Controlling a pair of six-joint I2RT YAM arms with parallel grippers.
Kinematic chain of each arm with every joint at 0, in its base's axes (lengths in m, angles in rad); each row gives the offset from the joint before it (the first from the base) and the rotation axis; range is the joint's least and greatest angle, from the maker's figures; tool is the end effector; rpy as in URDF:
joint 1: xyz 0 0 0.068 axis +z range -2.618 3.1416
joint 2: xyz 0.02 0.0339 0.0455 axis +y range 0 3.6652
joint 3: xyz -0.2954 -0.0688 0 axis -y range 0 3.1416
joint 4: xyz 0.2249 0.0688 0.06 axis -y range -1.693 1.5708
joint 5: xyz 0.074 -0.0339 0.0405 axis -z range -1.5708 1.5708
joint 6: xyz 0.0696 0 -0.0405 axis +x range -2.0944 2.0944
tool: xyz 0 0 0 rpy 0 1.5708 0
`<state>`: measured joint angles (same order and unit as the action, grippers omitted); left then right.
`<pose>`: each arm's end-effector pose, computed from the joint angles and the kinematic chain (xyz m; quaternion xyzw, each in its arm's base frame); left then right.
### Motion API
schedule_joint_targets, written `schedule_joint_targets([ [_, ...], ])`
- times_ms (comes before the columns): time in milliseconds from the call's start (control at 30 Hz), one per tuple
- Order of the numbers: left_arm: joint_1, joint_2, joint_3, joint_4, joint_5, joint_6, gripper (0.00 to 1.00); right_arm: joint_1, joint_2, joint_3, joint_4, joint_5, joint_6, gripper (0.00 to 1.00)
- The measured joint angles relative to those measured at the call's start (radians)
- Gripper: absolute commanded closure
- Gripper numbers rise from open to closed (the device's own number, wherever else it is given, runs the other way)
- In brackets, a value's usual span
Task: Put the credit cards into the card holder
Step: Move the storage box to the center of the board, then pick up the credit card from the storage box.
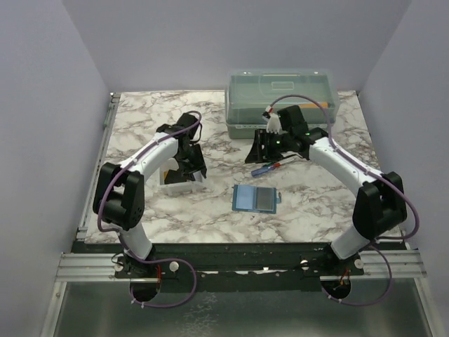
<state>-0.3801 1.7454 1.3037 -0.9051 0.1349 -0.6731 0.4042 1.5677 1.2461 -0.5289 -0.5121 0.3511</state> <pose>0.3049 -0.1319 0.2231 -0.1373 0.9820 -0.1139 0.0627 0.2994 0.1652 0.2935 -0.1133 0.9026 0.3460 0.2295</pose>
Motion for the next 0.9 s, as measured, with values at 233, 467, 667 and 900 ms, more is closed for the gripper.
schedule_joint_targets([
  [233,0.095,-0.087,0.064,-0.026,0.035,-0.001,0.15,0.147,0.172,0.071,0.157,-0.003,0.193,0.34],
  [467,0.260,-0.225,0.031,-0.084,-0.177,-0.048,0.11,0.220,0.389,0.283,0.307,-0.016,0.376,0.33],
  [667,0.373,-0.280,-0.067,-0.068,-0.259,-0.027,0.17,0.294,0.584,0.494,0.340,-0.039,0.444,0.35],
  [900,0.372,-0.233,-0.167,0.010,-0.205,0.028,0.35,0.365,0.717,0.587,0.324,-0.042,0.443,0.38],
])
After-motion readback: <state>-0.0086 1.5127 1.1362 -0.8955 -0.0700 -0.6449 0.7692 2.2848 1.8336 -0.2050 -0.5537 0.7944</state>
